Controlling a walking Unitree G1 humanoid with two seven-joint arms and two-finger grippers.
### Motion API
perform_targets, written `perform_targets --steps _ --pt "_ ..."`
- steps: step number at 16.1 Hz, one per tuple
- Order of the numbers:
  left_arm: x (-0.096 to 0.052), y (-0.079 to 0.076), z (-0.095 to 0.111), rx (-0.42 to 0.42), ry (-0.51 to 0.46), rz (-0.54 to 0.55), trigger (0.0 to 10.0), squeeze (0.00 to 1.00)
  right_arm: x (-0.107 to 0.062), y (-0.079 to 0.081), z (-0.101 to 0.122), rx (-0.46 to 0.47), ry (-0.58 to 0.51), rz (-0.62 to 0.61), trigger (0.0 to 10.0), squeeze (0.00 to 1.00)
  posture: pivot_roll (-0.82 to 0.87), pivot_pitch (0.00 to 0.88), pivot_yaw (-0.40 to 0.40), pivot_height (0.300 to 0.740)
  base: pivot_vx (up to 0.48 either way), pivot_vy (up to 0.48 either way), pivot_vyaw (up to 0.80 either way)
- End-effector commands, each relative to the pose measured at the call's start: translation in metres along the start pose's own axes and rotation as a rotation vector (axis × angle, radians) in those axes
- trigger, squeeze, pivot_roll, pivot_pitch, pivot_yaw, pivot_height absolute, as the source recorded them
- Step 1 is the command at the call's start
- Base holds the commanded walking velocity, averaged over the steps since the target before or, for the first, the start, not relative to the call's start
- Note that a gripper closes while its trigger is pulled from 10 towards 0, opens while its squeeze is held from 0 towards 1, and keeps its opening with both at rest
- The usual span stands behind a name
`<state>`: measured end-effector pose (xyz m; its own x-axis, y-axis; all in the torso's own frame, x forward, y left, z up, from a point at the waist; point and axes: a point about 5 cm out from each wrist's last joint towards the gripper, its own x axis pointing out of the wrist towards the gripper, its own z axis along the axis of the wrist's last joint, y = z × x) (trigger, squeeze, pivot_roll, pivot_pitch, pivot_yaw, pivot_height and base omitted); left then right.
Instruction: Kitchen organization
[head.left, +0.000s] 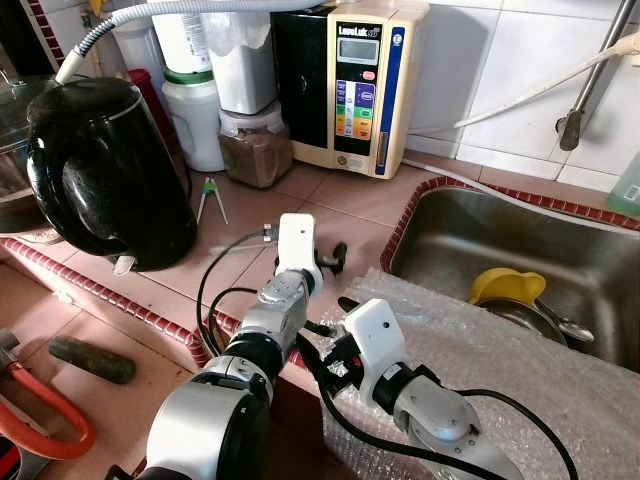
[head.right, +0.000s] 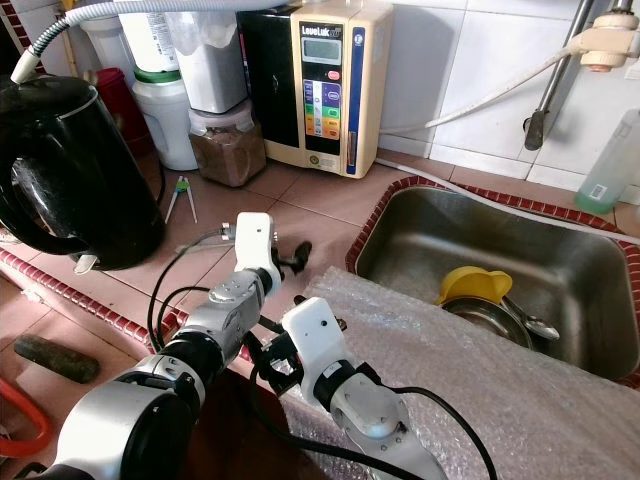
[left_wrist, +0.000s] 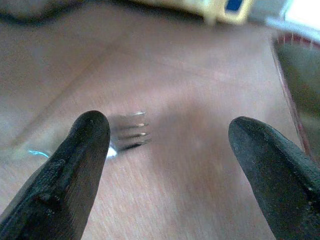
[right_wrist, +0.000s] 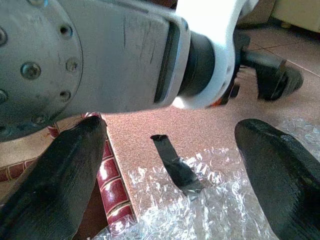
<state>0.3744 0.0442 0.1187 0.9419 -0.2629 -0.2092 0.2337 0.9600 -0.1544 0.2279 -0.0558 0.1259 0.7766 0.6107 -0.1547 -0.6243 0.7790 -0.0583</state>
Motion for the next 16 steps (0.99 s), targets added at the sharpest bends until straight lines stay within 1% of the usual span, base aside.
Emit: perform_targets --steps 1,4,5,6,7,9,14,16 --pt "0.0 0.002 0.007 -0.015 -0.041 0.014 10.0 0.0 0.001 -0.002 0.001 -0.007 -0.004 -0.007 10.0 1.0 -0.01 0.0 0.078 0.74 0.0 0.0 0.0" --pt "0.001 0.011 0.018 -0.01 -0.089 0.028 10.0 0.0 0.001 -0.002 0.0 -0.005 -0.002 -0.007 10.0 1.0 -0.01 0.0 0.078 0.74 0.0 0.0 0.0" --pt "0.001 0.014 0.022 0.013 -0.109 0.032 10.0 0.0 0.0 -0.002 0.0 -0.005 -0.001 -0.008 10.0 1.0 -0.01 0.0 0.077 0.74 0.0 0.0 0.0" --pt "0.001 0.02 0.023 0.058 -0.109 0.051 10.0 0.0 0.0 -0.002 0.0 -0.007 0.001 -0.009 10.0 1.0 -0.02 0.0 0.072 0.74 0.0 0.0 0.0" --pt "0.001 0.022 0.021 0.081 -0.098 0.058 10.0 0.0 0.0 -0.002 0.0 -0.01 0.001 -0.009 10.0 1.0 -0.02 0.0 0.071 0.74 0.0 0.0 0.0" --pt "0.001 0.02 0.02 0.104 -0.104 0.052 10.0 0.0 -0.001 -0.002 0.0 -0.013 0.002 -0.01 10.0 1.0 -0.02 0.0 0.069 0.74 0.0 0.0 0.0" --pt "0.0 0.005 0.006 0.151 -0.074 0.012 10.0 0.0 -0.002 -0.002 0.0 -0.011 0.006 -0.017 10.0 1.0 -0.03 0.0 0.07 0.74 0.0 0.0 0.0" --pt "-0.002 0.003 0.0 0.16 -0.061 0.012 10.0 0.0 -0.004 -0.003 0.0 -0.012 0.009 -0.021 10.0 1.0 -0.05 0.0 0.069 0.74 0.0 0.0 0.0"
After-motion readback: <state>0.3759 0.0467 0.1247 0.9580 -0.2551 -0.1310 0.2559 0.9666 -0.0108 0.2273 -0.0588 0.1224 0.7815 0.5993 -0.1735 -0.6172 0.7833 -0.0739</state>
